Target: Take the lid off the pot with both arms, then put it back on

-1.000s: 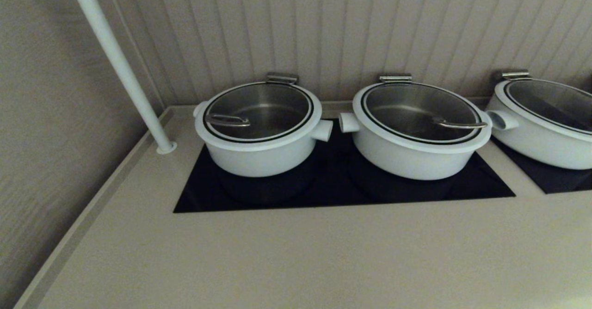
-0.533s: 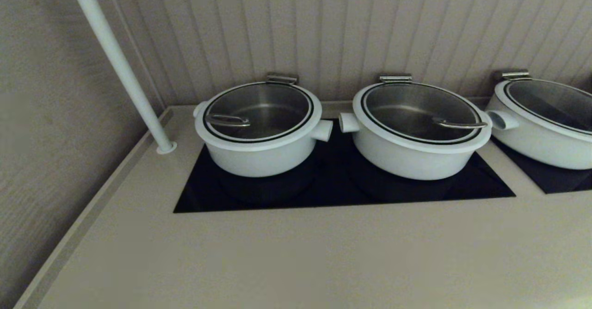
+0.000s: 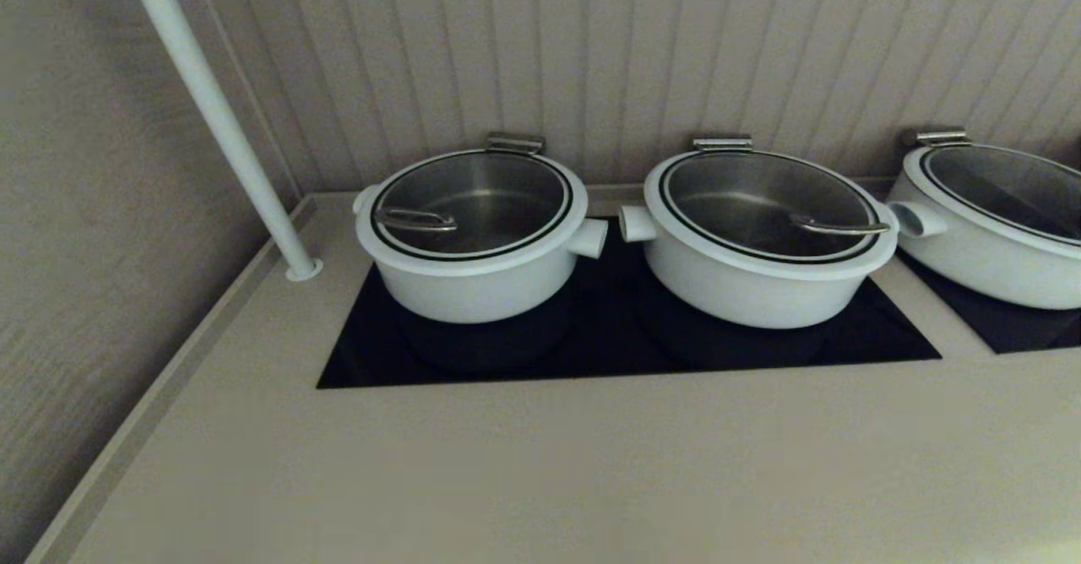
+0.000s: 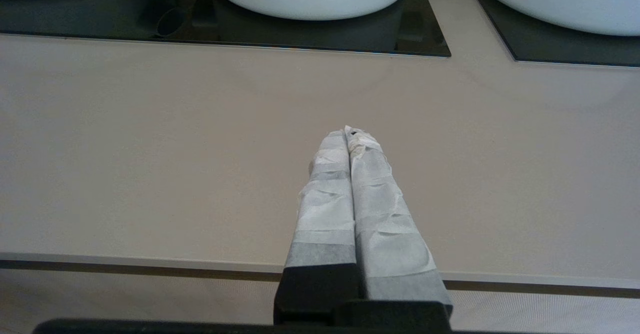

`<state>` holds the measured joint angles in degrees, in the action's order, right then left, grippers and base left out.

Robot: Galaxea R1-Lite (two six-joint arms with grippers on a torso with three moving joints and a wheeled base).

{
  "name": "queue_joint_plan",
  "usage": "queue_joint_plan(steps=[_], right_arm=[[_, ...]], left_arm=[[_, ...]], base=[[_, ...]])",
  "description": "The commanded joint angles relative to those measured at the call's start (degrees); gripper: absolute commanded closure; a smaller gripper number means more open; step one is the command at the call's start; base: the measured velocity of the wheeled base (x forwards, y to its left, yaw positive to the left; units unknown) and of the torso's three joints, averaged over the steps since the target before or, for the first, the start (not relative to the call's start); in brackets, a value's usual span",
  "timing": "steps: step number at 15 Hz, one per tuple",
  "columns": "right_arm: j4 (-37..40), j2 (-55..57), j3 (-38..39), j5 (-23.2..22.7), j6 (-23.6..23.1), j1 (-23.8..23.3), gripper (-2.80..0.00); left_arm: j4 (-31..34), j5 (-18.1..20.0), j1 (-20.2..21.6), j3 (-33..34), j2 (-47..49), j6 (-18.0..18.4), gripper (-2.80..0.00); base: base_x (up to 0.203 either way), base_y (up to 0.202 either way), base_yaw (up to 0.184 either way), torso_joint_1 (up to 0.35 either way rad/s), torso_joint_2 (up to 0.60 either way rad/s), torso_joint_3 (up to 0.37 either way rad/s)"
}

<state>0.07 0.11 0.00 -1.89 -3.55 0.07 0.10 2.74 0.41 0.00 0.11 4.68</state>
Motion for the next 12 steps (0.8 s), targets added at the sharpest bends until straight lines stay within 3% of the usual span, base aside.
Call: queue_joint_plan(steps=[1,12], right_arm=[[0.0,0.0,0.0,0.0,-0.1,0.0,0.00],[0.0,0.0,0.0,0.1,-0.3,0.0,0.00]], left_arm=[[0.0,0.1,0.0,0.0,0.0,0.1,0.00],[0.0,0.0,0.0,0.0,0.0,0.1,0.00]], base=[[0.000,0.000,0.000,0.000,0.00,0.000],[0.000,0.000,0.000,0.000,0.00,0.000]])
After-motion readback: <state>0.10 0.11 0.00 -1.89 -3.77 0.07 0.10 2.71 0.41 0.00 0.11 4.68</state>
